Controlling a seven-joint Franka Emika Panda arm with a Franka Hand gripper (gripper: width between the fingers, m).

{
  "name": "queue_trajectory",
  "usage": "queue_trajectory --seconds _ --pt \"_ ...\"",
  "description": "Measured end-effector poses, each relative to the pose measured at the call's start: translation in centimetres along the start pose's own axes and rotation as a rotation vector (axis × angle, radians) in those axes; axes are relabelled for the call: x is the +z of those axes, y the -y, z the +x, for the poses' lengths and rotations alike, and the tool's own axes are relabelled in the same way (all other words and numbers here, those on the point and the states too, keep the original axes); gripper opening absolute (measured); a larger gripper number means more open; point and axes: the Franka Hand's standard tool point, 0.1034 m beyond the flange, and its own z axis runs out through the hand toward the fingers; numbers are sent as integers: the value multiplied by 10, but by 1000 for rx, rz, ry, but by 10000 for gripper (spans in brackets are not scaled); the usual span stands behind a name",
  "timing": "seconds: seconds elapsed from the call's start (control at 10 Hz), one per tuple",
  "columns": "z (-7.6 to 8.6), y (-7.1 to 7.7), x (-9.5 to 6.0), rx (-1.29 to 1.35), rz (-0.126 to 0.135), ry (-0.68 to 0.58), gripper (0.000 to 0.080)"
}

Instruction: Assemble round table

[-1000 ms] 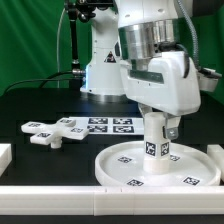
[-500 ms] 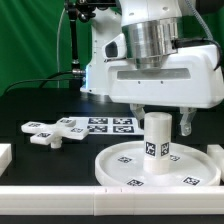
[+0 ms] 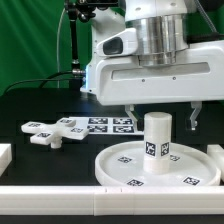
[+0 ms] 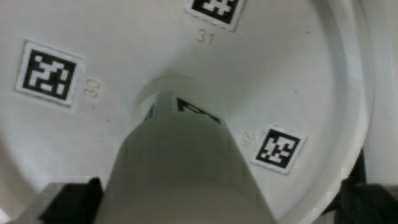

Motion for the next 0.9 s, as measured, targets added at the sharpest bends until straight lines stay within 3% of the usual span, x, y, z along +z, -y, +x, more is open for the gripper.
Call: queue_trajectory --seconds 0.4,0.5,0.7,0.9 --pt "1 -1 -1 -246 0 7 649" --pt "1 -2 -1 -361 -6 8 649" --pt "4 0 -1 -643 -50 -4 649" --pt "0 -4 0 -785 -46 26 649"
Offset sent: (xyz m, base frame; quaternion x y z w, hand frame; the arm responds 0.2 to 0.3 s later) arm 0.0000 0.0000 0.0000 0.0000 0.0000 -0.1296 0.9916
